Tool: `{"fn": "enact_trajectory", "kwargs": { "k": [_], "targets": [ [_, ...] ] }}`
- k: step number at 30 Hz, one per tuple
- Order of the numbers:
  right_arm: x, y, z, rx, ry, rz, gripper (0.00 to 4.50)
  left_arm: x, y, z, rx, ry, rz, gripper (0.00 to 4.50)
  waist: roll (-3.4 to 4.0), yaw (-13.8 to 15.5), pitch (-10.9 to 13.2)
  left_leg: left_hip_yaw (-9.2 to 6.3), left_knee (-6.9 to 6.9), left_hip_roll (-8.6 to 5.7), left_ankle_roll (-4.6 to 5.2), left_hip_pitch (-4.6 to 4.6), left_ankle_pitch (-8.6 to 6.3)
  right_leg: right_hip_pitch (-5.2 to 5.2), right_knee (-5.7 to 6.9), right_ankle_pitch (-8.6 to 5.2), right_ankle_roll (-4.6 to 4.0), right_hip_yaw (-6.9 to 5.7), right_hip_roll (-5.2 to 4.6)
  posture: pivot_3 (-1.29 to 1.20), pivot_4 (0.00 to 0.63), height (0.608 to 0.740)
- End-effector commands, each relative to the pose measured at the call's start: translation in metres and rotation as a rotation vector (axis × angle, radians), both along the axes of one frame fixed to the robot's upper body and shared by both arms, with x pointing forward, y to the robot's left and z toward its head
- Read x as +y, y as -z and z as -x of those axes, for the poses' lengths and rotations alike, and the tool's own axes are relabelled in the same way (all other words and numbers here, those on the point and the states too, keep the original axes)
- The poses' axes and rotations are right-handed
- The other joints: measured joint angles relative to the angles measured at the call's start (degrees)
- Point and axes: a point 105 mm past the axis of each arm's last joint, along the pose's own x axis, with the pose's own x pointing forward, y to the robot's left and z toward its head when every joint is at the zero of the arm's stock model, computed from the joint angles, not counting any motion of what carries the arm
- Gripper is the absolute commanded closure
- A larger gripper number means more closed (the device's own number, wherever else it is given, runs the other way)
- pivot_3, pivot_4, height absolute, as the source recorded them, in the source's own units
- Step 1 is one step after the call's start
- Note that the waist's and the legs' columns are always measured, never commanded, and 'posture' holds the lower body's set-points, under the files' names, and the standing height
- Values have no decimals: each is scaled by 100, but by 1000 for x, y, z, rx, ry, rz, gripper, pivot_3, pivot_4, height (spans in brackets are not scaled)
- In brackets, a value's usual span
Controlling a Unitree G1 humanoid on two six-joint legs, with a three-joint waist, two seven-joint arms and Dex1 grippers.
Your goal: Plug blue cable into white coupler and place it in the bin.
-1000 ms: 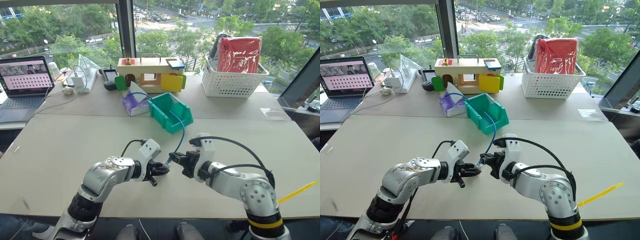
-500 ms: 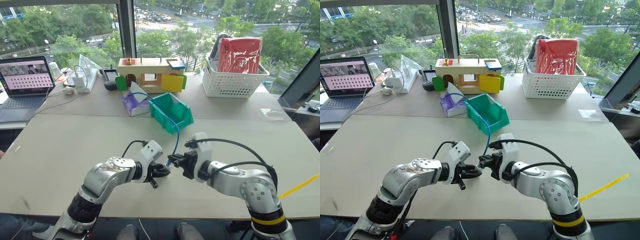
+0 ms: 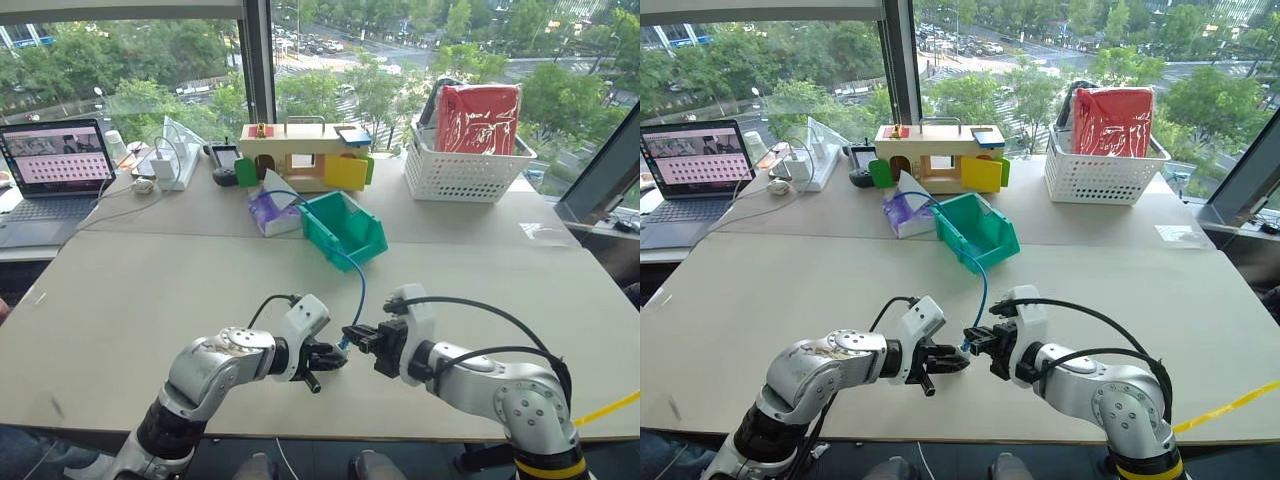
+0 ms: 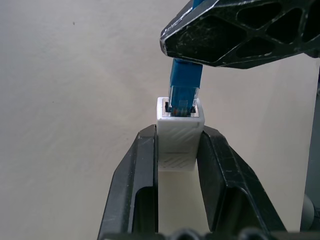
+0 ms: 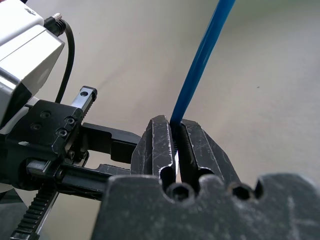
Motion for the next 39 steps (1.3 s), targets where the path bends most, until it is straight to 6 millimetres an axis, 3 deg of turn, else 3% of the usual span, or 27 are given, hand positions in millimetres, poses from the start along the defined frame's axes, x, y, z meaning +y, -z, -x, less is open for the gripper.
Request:
{"fn": "enact_trajectory", "kwargs": {
  "k": [1,11,21,23,27,39],
  "targets": [
    [11,58,36,273,-123,85,4500,-7,-18,-1,-73,10,41,3881,-2,0,-24,0,-1,0,0,1,-1,0,0,-2,-1,0,0,0,150,740],
    [8,80,49,332,-164,164,4500,-11,-15,3,-52,13,44,3881,-12,-2,-92,-7,-29,-1,-1,24,-11,8,-4,-23,-18,1,-3,0,150,740],
    [6,86,68,420,-246,125,4500,-13,-17,2,-49,-15,67,3881,-3,69,-132,-7,-89,-3,-1,58,-11,26,-44,-34,-28,3,-2,0,150,740],
    [3,85,66,413,-224,118,4500,-12,-18,0,-47,-38,76,3881,-3,94,-147,-6,-93,-3,0,57,-14,32,-59,-33,-27,2,-2,0,150,740],
    [13,64,56,381,-165,-58,4500,-11,-20,-5,-53,-92,93,3881,-11,123,-171,-9,-93,-4,-5,53,-26,36,-73,-37,-22,1,-4,0,150,740],
    [7,62,61,336,-249,101,4500,-29,-35,-22,-85,-147,170,3881,-5,199,-167,-72,-87,-67,-1,9,-23,23,-80,-46,-6,24,-23,0,150,740]
  ]
}}
